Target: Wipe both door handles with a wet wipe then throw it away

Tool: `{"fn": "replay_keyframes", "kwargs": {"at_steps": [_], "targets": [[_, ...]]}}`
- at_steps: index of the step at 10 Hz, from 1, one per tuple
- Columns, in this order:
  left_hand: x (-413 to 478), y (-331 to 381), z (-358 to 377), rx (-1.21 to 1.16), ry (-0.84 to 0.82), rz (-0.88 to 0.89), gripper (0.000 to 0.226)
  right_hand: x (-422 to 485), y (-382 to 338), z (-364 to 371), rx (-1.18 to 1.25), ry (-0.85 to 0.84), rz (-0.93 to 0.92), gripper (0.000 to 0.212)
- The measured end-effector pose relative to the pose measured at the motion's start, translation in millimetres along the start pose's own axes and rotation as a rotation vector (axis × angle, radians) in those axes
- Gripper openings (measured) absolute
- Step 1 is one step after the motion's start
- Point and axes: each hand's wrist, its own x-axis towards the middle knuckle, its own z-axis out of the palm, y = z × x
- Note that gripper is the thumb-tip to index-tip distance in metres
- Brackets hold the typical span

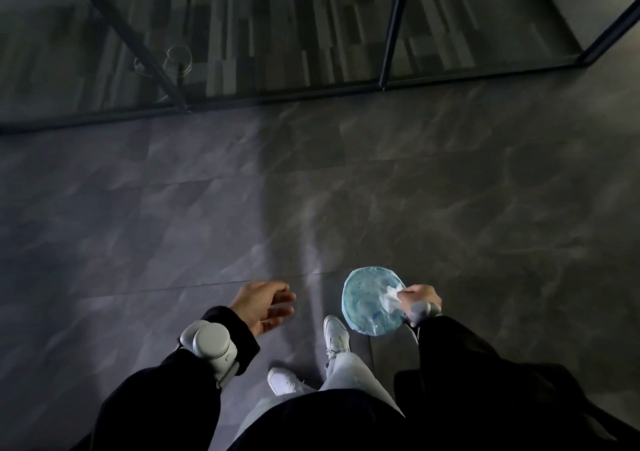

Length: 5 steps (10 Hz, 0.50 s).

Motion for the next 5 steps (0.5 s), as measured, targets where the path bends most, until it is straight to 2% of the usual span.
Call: {"fn": "replay_keyframes", "kwargs": {"at_steps": [1,2,3,5], "targets": [[3,-3,-7,-0.029,0.030,-0.015,0.010,8,5,3,-0.022,-0.069,0.024,0.030],[5,-6,-10,-0.049,0.031,-0.031,0.011,27,21,13,0.106,-0.240,0.046,0.013],[2,-4,-4,-0.067,0.027,-0.044,0.012,24,31,6,0.177,-0.360,0.090,0.024],[2,-6,13,-0.099,0.006,-0.051,0.015,4,33,6,0.230,-0.358,0.248,0.022]]}}
